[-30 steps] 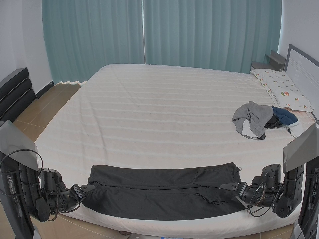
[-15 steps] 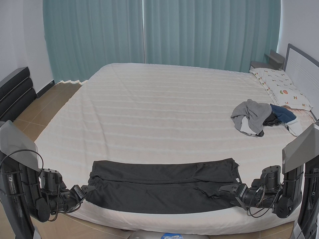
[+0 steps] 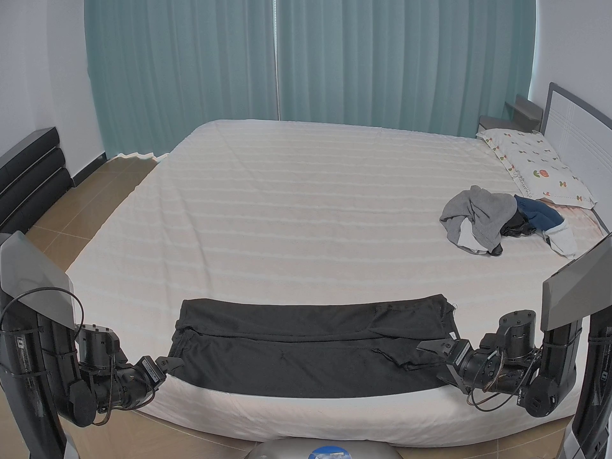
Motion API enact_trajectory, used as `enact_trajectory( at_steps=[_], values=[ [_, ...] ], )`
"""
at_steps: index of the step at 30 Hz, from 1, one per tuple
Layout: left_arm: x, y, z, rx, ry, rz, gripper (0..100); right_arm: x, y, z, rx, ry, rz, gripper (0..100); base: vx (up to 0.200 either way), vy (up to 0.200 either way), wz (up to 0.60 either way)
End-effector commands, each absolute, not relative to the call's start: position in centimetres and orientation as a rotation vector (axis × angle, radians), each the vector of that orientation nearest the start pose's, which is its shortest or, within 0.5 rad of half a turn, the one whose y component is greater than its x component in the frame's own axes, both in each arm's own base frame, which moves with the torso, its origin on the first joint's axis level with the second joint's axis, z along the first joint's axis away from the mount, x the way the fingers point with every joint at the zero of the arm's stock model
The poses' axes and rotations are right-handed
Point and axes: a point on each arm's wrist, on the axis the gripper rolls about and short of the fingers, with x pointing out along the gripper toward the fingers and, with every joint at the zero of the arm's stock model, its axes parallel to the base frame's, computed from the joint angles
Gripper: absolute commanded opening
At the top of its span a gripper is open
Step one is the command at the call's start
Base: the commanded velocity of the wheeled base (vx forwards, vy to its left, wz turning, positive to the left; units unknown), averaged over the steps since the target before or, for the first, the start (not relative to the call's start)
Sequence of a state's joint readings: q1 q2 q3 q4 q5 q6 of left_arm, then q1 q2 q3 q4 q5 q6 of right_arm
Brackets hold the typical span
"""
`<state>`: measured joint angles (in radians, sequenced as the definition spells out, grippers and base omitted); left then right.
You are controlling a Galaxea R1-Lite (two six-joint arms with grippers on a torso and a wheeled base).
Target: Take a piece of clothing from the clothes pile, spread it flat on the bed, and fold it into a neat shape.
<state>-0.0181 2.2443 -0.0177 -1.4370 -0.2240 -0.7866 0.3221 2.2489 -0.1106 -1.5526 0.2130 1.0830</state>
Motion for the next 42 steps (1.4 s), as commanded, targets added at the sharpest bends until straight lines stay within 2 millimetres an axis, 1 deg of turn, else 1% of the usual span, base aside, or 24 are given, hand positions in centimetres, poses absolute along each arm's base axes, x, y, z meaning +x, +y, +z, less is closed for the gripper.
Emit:
enact_trajectory(
  at_steps=[1,2,4,7,11,14,19,24,29,31,32,33,38,39,42],
  values=[
    [20.8,-0.9,-2.3,-0.822,0.856,0.1,100,24.0,9.3,-1.7,0.974,0.765,0.142,100,0.0,0.0,0.0],
    [20.8,-0.9,-2.3,-0.822,0.856,0.1,100,24.0,9.3,-1.7,0.972,0.764,0.141,100,0.0,0.0,0.0],
    [20.8,-0.9,-2.4,-0.822,0.857,0.102,100,24.0,9.9,-2.8,0.935,0.754,0.083,100,0.0,0.0,0.0],
    [20.8,-0.9,-2.4,-0.821,0.857,0.103,100,24.1,10.7,-3.0,0.918,0.738,0.071,100,0.0,0.0,0.0],
    [20.8,-0.9,-2.4,-0.82,0.858,0.103,100,24.5,10.8,-3.2,0.918,0.724,0.066,100,0.0,0.0,0.0],
    [20.8,-0.9,-2.4,-0.818,0.86,0.104,100,25.0,11.0,-3.6,0.912,0.708,0.051,100,0.0,0.0,0.0],
    [20.8,-0.9,-2.4,-0.818,0.86,0.104,100,24.8,11.0,-4.0,0.895,0.72,0.037,100,0.0,0.0,0.0],
    [20.8,-0.9,-2.4,-0.818,0.86,0.104,100,25.1,10.7,-4.5,0.895,0.716,0.009,100,0.0,0.0,0.0],
    [20.8,-0.9,-2.5,-0.818,0.861,0.105,100,25.0,10.7,-4.8,0.885,0.715,-0.005,100,0.0,0.0,0.0],
    [20.8,-0.9,-2.5,-0.818,0.86,0.106,100,25.4,10.9,-5.4,0.873,0.702,-0.025,100,0.0,0.0,0.0],
    [20.8,-0.9,-2.5,-0.817,0.861,0.105,100,26.1,11.1,-5.7,0.87,0.663,-0.044,100,0.0,0.0,0.0],
    [20.8,-0.9,-2.5,-0.817,0.862,0.105,100,26.3,11.2,-5.7,0.868,0.65,-0.054,100,0.0,0.0,0.0],
    [20.8,-1.0,-2.5,-0.815,0.862,0.107,100,26.6,11.3,-5.8,0.867,0.635,-0.059,100,0.0,0.0,0.0],
    [20.8,-1.0,-2.5,-0.815,0.862,0.107,100,27.1,11.5,-5.7,0.874,0.615,-0.053,100,0.0,0.0,0.0],
    [20.8,-1.0,-2.5,-0.815,0.861,0.108,100,27.0,11.6,-6.2,0.864,0.622,-0.061,100,0.0,0.0,0.0]
  ],
)
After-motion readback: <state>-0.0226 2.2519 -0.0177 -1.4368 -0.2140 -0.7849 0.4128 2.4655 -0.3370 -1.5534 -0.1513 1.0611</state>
